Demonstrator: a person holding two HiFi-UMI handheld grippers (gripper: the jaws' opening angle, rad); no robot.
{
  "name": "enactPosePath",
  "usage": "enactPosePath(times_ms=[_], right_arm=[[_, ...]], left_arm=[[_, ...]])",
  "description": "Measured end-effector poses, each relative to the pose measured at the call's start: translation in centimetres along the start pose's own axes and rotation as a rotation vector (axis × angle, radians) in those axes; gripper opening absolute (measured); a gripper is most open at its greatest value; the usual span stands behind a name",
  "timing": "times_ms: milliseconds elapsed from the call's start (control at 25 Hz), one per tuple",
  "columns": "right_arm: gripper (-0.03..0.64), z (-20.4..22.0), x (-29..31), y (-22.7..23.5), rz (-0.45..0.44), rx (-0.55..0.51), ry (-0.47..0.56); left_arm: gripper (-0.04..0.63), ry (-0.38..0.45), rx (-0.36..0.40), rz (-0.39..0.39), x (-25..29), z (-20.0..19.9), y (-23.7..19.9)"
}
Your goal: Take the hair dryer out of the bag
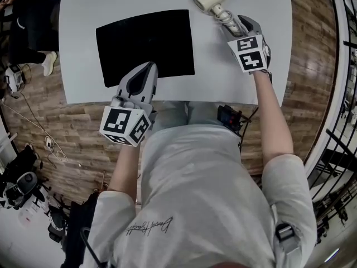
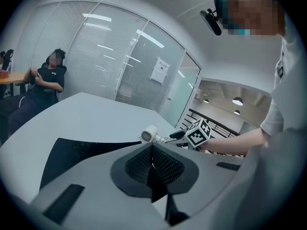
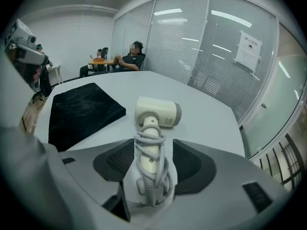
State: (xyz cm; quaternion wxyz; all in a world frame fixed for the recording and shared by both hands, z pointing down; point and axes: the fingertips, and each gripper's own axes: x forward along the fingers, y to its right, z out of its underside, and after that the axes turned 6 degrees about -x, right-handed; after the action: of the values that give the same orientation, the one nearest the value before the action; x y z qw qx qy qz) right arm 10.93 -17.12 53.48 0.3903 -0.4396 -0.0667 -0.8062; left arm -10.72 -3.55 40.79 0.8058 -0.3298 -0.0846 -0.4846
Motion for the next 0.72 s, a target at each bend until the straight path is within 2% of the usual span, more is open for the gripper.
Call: enactPosePath(times_ms=[240, 480, 720], right_arm=[[0.208, -2.2, -2.8, 0.1, 0.024, 0.035, 0.054], [0.075, -4.0, -6.1, -1.1, 0.024, 0.063, 0.135], [0.034, -6.2, -9.6, -4.9, -0.045, 0.071, 0.227]], left_arm=[[0.012, 0.030, 0.017, 0.008, -0.4, -1.4, -0.1], [0.012, 0.035, 0.060, 0.013, -0.4, -2.6, 0.5], [0.012, 0.033, 0.095, 0.023, -0.6, -3.4, 1.3]])
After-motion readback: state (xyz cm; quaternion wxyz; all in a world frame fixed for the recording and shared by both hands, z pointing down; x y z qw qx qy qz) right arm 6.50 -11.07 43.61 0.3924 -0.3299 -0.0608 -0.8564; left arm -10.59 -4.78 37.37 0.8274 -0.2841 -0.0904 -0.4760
